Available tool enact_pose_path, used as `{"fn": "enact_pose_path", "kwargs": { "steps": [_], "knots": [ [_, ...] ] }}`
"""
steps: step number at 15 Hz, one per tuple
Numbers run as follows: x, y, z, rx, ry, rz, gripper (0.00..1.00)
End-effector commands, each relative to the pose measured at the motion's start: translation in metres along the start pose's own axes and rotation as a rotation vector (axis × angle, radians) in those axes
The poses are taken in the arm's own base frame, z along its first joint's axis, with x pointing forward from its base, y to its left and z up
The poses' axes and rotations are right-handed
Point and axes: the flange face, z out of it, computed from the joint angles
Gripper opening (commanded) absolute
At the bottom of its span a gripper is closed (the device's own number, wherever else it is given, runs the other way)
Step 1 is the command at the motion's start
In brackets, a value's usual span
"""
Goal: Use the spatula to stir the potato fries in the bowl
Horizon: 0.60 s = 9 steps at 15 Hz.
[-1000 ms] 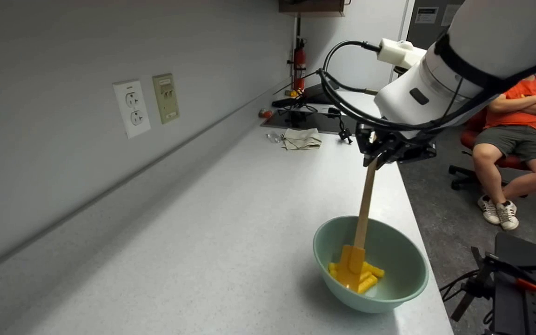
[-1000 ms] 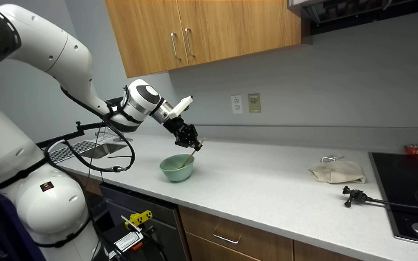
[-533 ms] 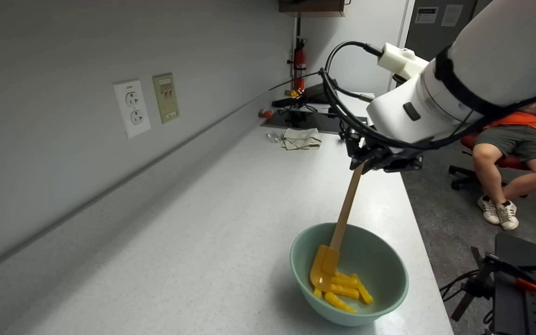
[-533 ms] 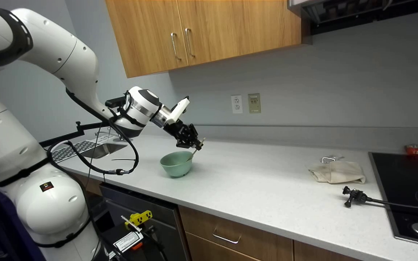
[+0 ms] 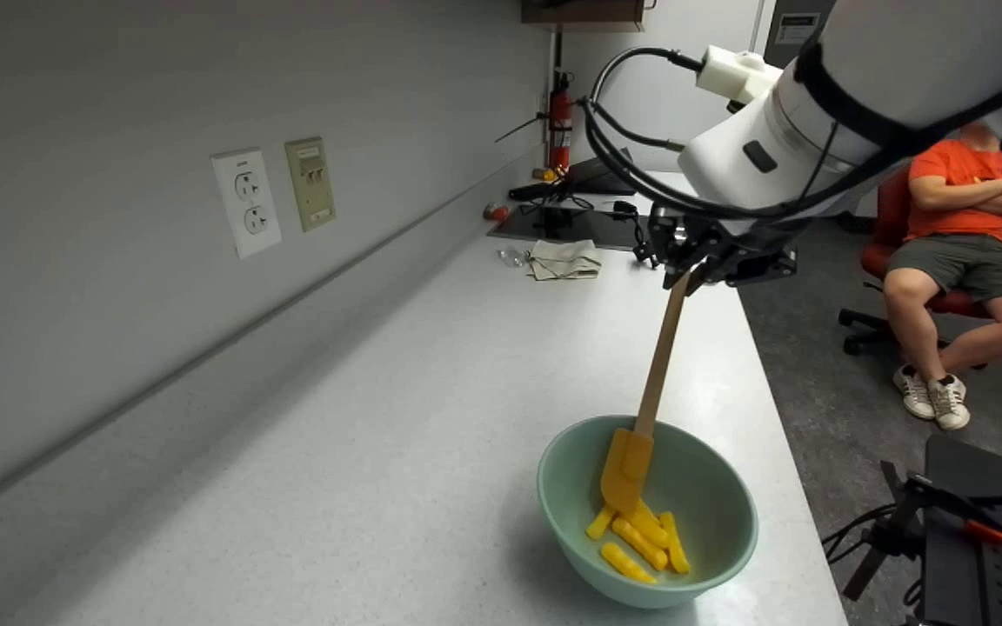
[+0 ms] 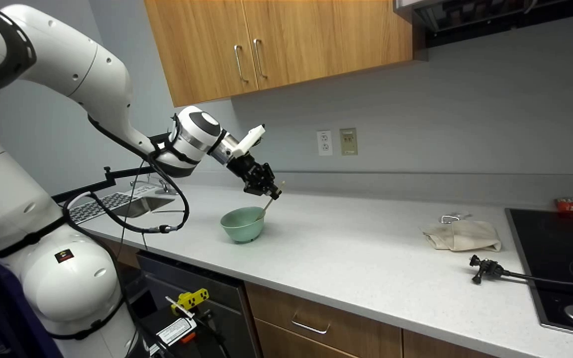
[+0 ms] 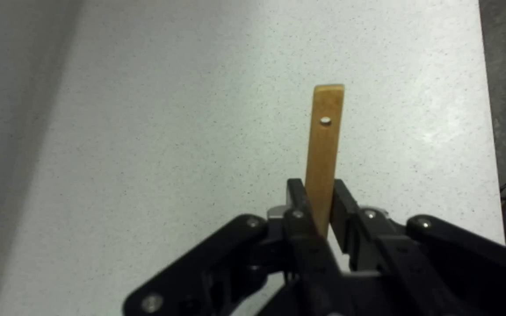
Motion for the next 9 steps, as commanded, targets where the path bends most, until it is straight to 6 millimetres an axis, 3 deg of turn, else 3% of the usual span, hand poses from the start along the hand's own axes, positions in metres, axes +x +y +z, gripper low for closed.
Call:
{"fn": "enact_pose_path", "kwargs": {
  "steps": [1,9],
  "knots": [
    [-0.019,0.008,-0.016,0.010,0.024,0.004,0.04],
    [-0.005,0.014,-0.019,0.049,0.154,0.115,0.04]
  ]
}}
